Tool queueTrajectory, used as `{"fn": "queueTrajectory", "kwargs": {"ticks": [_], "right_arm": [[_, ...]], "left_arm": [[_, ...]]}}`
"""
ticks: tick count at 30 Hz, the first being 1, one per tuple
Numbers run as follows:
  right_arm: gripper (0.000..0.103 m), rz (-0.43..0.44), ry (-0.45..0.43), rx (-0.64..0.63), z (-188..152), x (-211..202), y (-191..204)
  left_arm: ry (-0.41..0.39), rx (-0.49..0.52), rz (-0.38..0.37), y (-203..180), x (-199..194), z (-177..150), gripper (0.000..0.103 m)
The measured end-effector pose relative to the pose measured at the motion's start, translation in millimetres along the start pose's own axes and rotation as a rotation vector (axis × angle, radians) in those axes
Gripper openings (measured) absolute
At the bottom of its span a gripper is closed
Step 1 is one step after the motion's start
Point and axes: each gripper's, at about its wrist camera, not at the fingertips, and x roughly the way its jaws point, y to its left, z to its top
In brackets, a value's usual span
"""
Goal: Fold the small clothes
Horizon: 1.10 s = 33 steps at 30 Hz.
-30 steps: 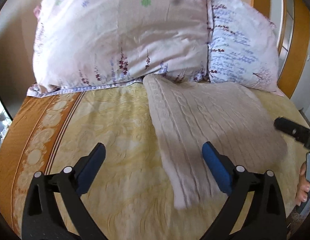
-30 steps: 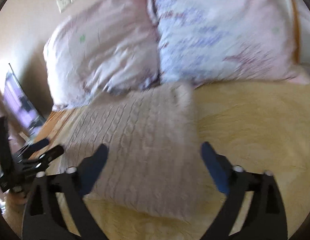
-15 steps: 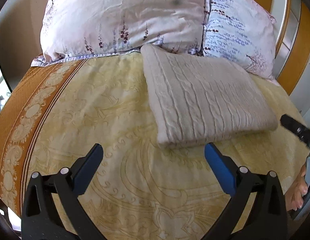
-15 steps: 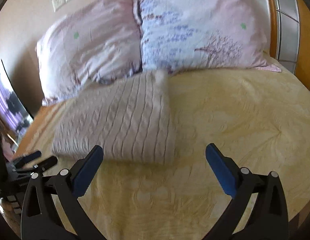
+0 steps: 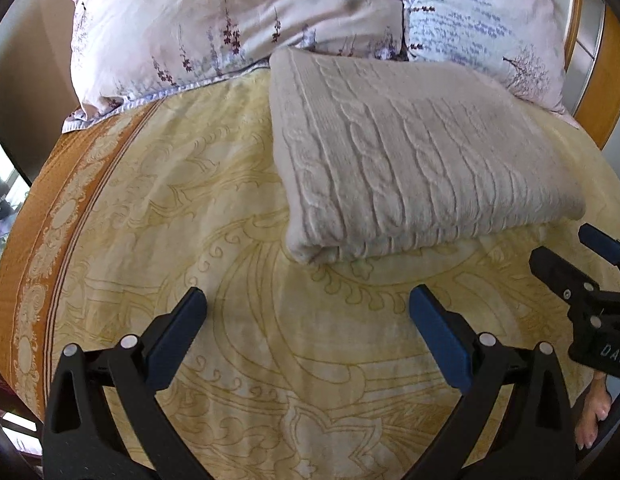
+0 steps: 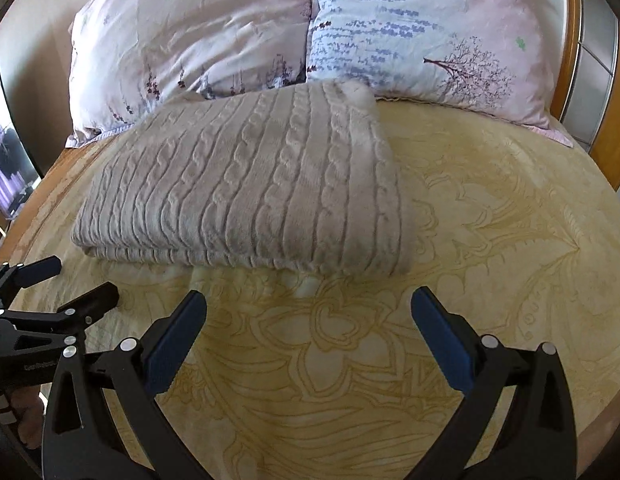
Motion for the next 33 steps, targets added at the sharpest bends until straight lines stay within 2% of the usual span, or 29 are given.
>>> {"fn": "queueTrajectory", "kwargs": {"ticks": [10,33], "right_arm": [[0.102,-0.063,0.030,-0.027,-6.1,6.2,3.2],[0.102,-0.066,0.030,-0.021,-6.5,6.7,3.3]], "left_arm": [[0.005,-0.011,-0.015,2.8,1.5,0.3,0.101],[-0.009,-0.014,-0.015,1.7,0.3,-0.8,0.101]]}}
